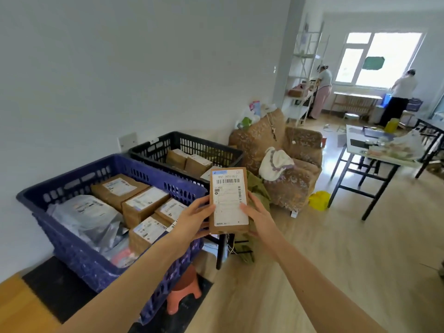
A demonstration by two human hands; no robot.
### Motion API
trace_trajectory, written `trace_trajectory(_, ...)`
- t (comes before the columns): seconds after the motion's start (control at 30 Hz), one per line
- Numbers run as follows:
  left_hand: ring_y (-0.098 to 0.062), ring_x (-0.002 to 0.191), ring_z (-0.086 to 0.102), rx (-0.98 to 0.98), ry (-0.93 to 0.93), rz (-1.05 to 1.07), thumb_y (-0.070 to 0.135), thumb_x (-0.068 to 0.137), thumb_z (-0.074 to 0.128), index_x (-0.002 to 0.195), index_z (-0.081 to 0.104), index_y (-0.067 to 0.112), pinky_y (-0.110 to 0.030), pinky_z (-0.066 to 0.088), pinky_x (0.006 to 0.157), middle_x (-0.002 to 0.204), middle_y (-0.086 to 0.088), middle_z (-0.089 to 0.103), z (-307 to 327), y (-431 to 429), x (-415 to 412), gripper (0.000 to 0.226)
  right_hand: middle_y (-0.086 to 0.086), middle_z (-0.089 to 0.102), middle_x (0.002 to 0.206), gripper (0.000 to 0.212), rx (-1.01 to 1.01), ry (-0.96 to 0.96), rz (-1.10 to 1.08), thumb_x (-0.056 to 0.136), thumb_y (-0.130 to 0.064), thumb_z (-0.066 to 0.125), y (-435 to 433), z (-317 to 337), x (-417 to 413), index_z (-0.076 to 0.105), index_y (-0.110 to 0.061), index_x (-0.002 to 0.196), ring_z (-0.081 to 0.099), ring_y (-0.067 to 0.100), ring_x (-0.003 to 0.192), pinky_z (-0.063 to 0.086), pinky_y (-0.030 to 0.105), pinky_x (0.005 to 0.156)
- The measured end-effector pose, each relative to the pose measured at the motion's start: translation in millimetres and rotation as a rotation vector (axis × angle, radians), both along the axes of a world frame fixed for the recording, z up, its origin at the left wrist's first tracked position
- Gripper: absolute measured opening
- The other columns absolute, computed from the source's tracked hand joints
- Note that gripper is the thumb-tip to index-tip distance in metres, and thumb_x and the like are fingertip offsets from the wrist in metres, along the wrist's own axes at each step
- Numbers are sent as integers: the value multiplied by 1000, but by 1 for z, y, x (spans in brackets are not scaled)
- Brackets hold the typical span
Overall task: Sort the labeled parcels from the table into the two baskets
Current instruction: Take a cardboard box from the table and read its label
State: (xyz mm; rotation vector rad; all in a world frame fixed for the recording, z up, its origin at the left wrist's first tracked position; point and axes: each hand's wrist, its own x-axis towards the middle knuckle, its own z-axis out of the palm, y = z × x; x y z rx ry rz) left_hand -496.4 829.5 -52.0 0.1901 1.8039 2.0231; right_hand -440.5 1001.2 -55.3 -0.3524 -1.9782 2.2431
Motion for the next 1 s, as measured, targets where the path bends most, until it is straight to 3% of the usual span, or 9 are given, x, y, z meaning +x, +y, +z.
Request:
trace_trajectory(0.13,-18,98,69,4,50,24,26,94,60,125,57,34,-34,56,81,118,5,67,10,27,-49,33,-15,67,111,35,-18,33,-9,99,-26,51,30,11,-58,45,-38,131,67,3,94,55,27,71)
trace_trajectory(0.27,-20,101,68,27,64,44,27,92,62,127,57,34,-44,52,95,117,4,68,13,47,-89,36,-8,66,120,37,-6,60,38,99,-28,49,55,19,-105,45,-35,135,65,11,106,55,30,76)
trace_trajectory(0.43,-17,98,69,75,86,97,25,92,62,118,59,43,-38,55,85,114,9,69,10,71,-135,32,-3,63,126,42,1,70,116,100,-28,49,86,18,-168,43,-31,141,60,21,116,48,48,99)
trace_trajectory(0.53,-14,94,70,71,110,163,21,92,62,115,57,48,-30,57,71,111,10,70,11,89,-163,36,-9,65,121,40,17,51,172,98,-30,52,105,17,-207,46,-38,136,60,16,113,52,43,92)
trace_trajectory(0.67,-13,94,71,78,128,249,20,92,62,115,54,50,-28,57,66,109,10,71,14,117,-202,38,-10,63,123,38,28,66,291,98,-31,50,134,23,-261,46,-39,136,58,12,112,50,33,76)
trace_trajectory(0.8,-10,91,71,71,109,360,21,92,63,116,53,49,-24,56,62,107,10,71,17,141,-235,39,-10,63,126,35,44,51,420,100,-30,49,158,29,-313,45,-40,133,57,12,114,50,39,89)
trace_trajectory(0.87,-11,91,71,75,97,432,21,90,64,118,54,48,-23,57,60,110,9,70,17,151,-249,40,-9,63,126,31,51,43,488,99,-29,49,166,31,-339,47,-40,128,58,13,113,52,37,84)
trace_trajectory(1.0,-15,96,70,46,81,560,20,92,63,122,52,46,-32,57,71,110,9,70,13,160,-272,41,-5,62,128,34,39,16,594,98,-28,51,168,26,-385,48,-35,132,58,15,113,52,38,88)
